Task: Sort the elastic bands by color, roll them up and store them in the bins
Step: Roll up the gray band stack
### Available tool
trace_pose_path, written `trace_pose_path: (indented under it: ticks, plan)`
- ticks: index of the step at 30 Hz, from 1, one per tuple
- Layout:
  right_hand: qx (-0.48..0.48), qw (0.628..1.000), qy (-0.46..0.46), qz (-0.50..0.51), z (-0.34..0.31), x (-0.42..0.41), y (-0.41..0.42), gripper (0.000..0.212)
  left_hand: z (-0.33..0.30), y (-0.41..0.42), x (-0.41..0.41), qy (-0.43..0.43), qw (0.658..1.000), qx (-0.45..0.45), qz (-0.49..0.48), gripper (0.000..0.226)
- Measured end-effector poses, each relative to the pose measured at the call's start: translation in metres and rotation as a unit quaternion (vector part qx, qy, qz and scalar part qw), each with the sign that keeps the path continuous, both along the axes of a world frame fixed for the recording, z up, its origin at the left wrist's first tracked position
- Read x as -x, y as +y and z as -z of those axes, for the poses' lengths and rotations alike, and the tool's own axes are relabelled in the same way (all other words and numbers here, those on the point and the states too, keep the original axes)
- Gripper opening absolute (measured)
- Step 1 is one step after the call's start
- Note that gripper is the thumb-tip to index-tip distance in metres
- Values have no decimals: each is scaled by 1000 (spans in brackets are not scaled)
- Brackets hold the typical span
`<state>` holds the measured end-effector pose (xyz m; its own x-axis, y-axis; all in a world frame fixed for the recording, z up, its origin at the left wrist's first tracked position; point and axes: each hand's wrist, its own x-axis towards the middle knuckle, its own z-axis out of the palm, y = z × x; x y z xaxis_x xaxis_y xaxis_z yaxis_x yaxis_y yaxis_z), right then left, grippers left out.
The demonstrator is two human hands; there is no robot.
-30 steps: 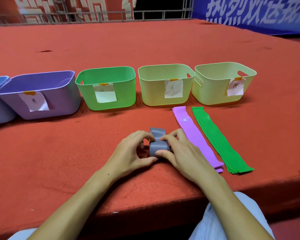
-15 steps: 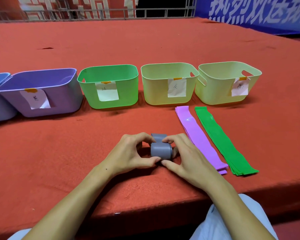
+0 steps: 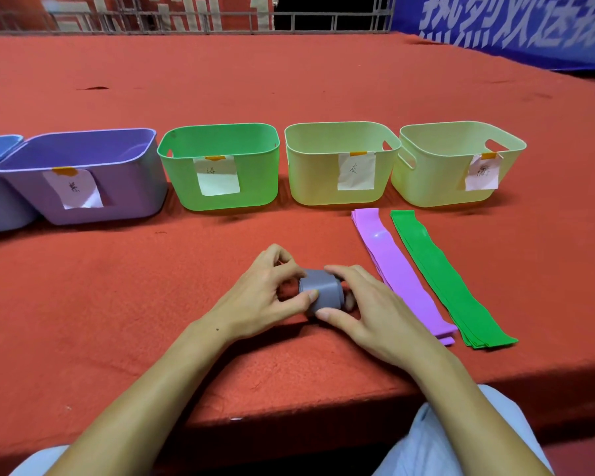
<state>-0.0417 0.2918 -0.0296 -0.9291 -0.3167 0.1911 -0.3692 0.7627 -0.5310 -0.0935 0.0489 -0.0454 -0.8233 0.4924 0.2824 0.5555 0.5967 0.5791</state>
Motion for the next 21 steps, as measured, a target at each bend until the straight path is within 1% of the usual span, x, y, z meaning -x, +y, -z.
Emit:
trace_pose_path:
  ticks: [3, 5, 7, 9, 12, 14, 15, 17, 21]
  plan:
    - [11, 1000, 0, 3, -1, 1, -4, 56, 3, 0, 1, -13, 1000, -6, -18, 37]
    - [4, 1000, -4, 7, -1, 1, -6, 51, 6, 3, -2, 18, 999, 8, -35, 39]
    - [5, 1000, -7, 15, -1, 2, -6, 51, 7, 8, -6, 65, 995, 37, -58, 48]
    - [6, 1000, -8, 14, -2, 2, -5, 51, 7, 10, -8, 97, 991, 44, -83, 51]
    - [-1, 1000, -2, 5, -2, 5, -6, 48, 0, 11, -11, 98, 992, -16, -84, 40]
    - [-3, 1000, -5, 7, -1, 8, -7, 47, -4, 9, -13, 114, 992, -39, -48, 28]
    - [-5, 1000, -8, 10, -1, 9, -7, 47, -5, 7, -13, 120, 992, -39, -31, 26]
    - [-8, 1000, -19, 13, 0, 11, -7, 46, -6, 4, -13, 119, 992, -32, -18, 33]
    - [-11, 999, -36, 24, 1, 15, -9, 44, -1, 5, -12, 141, 989, 34, -27, 60]
